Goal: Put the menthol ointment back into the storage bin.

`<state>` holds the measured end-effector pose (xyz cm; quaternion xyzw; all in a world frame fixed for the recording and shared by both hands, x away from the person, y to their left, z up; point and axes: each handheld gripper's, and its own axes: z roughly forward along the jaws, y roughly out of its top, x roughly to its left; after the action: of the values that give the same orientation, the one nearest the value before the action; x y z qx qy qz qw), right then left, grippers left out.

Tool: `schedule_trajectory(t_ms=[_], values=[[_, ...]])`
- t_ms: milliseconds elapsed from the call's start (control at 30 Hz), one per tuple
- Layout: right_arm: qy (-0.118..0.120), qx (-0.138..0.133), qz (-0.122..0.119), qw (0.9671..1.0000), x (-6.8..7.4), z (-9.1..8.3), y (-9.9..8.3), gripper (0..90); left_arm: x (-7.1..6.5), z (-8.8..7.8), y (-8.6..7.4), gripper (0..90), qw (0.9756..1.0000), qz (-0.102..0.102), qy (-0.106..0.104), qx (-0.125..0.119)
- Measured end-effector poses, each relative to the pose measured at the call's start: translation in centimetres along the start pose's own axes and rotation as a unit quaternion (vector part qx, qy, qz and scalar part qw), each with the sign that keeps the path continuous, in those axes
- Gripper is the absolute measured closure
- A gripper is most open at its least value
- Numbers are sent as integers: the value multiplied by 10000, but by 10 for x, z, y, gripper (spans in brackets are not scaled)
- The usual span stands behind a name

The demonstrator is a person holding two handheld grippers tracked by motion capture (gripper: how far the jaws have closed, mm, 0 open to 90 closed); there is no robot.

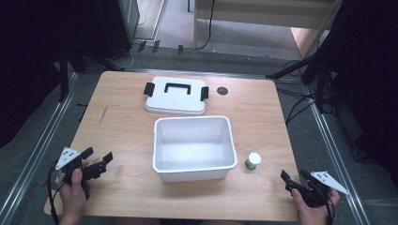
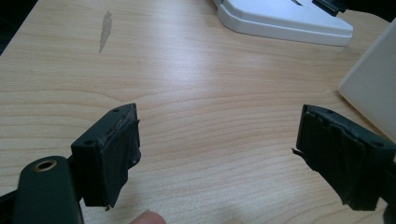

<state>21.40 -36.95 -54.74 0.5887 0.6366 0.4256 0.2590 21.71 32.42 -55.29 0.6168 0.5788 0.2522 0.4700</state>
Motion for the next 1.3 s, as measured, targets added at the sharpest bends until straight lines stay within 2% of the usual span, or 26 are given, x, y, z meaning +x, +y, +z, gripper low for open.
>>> schedule_trajectory(t_ms=[167,367,400,533,567,600,633,667,700,733,767,800,833,867,900,933,967,1000,1033,1067,1133,1167,1200,1233,1267,1300], values=[[-17,-7,38,10000,0,0,0,188,0,0,0,144,10000,-4,-4,-6],[-154,310,-39,9994,4,5,2,195,0,0,0,145,10000,6,-16,26],[-199,523,-168,9983,7,8,5,195,0,0,0,145,10000,15,-16,33],[-104,746,-328,9966,12,10,12,197,0,0,0,145,10000,13,-19,32],[-43,1002,-478,9938,18,11,20,198,0,0,0,145,10000,13,-13,36],[-40,1124,-557,9921,21,12,23,200,0,0,0,145,10000,16,-16,37],[-40,1124,-557,9921,21,12,23,200,0,0,0,145,10000,16,-16,37],[-41,1215,-629,9906,23,14,26,200,0,0,0,145,10000,18,-16,39],[-12,1507,-822,9852,29,16,36,202,0,0,0,145,10000,12,-13,38],[-12,1507,-822,9852,29,16,36,202,0,0,0,145,10000,12,-13,38],[-18,1625,-878,9828,32,17,39,202,0,0,0,145,10000,17,-15,47],[-28,1818,-991,9783,36,19,45,202,0,0,0,145,10000,18,-21,48],[-1,2129,-1192,9698,42,22,54,201,0,0,0,145,10000,10,-25,43],[2,2288,-1277,9651,46,24,58,200,0,1,0,145,10000,6,-27,48],[2,2288,-1277,9651,46,24,58,200,0,1,0,146,10000,6,-27,48],[46,2594,-1456,9547,52,29,66,191,0,1,0,146,10000,9,-28,53],[46,2594,-1456,9547,52,29,66,191,1,1,0,146,10000,10,-30,57],[57,2890,-1598,9439,58,33,74,191,1,1,1,145,10000,14,-35,64],[57,2890,-1598,9439,58,33,74,191,1,1,1,145,10000,14,-35,64],[101,3188,-1709,9322,64,39,81,188,1,1,1,146,10000,19,-38,69],[158,3370,-1762,9247,67,44,84,188,1,1,1,145,10000,17,-38,71],[158,3370,-1762,9247,67,44,84,188,1,1,1,145,10000,17,-38,71],[247,3645,-1822,9129,74,51,88,189,1,1,1,146,10000,10,-40,69],[247,3645,-1822,9129,74,51,88,189,1,1,1,145,10000,10,-40,69],[310,3905,-1902,9002,82,58,90,189,1,1,1,145,10000,11,-40,70],[310,3905,-1902,9002,82,58,90,189,1,1,1,145,10000,9,-41,68]])
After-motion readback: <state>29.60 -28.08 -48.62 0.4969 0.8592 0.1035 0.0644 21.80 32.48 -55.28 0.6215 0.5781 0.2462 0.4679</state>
